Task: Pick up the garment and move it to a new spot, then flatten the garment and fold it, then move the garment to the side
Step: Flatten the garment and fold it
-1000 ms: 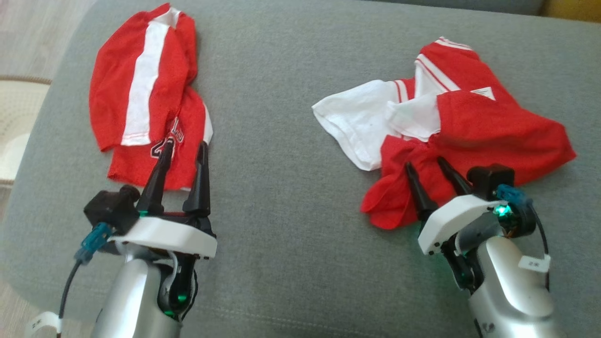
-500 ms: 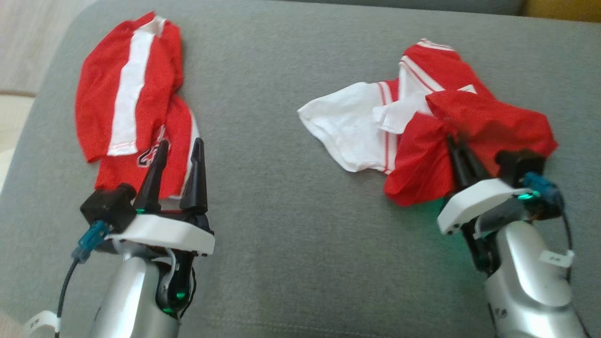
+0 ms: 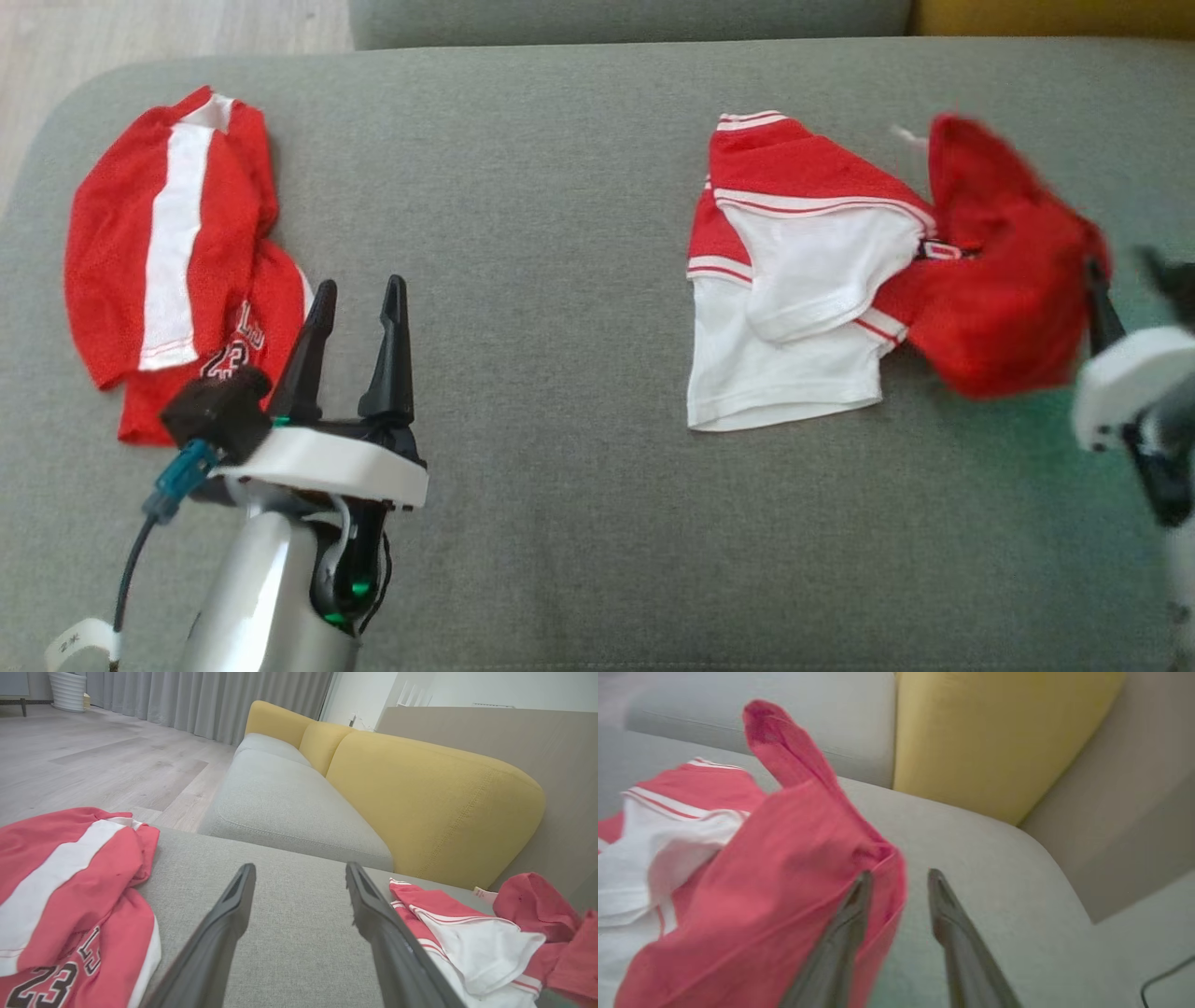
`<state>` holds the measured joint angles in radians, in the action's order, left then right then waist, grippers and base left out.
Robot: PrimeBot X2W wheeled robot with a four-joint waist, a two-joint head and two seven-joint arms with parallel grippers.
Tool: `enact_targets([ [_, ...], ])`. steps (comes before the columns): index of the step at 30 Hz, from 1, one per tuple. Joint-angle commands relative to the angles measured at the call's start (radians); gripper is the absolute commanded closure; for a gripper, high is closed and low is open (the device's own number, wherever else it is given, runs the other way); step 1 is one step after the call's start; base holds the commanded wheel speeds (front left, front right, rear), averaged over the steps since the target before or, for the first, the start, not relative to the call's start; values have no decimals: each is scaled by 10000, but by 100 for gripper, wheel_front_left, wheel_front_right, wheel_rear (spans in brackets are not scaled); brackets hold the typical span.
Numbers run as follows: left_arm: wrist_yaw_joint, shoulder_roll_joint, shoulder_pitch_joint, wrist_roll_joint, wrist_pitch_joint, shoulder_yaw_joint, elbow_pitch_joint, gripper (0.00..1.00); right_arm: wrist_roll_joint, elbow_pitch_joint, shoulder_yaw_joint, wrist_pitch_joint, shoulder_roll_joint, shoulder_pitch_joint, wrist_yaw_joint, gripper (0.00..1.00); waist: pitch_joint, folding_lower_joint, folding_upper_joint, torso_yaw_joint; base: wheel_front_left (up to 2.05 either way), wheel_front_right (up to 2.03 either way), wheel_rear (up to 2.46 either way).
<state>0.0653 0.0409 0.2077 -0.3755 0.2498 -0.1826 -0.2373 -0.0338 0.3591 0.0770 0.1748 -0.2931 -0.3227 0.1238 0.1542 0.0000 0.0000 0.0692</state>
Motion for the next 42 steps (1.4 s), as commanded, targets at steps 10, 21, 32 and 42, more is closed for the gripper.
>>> enact_targets([
  [10,-12,93,214,21,120,321,188,0,-567,-1381,1145,-787,1352,145,69,0,-95,0,0,-390,0,0,0],
  [21,42,93,-41,27,120,308,274,0,874,-2025,-1294,-3171,2248,2158,69,0,-497,0,0,-669,0,0,0],
  [32,27,93,-317,53,120,-32,290,0,1132,-1292,-1864,-3758,2397,2226,69,0,-576,0,0,-513,0,0,0],
  [42,-79,93,93,-222,120,-431,316,0,2119,-71,-1436,-2354,2283,542,69,0,296,0,0,403,0,0,0],
])
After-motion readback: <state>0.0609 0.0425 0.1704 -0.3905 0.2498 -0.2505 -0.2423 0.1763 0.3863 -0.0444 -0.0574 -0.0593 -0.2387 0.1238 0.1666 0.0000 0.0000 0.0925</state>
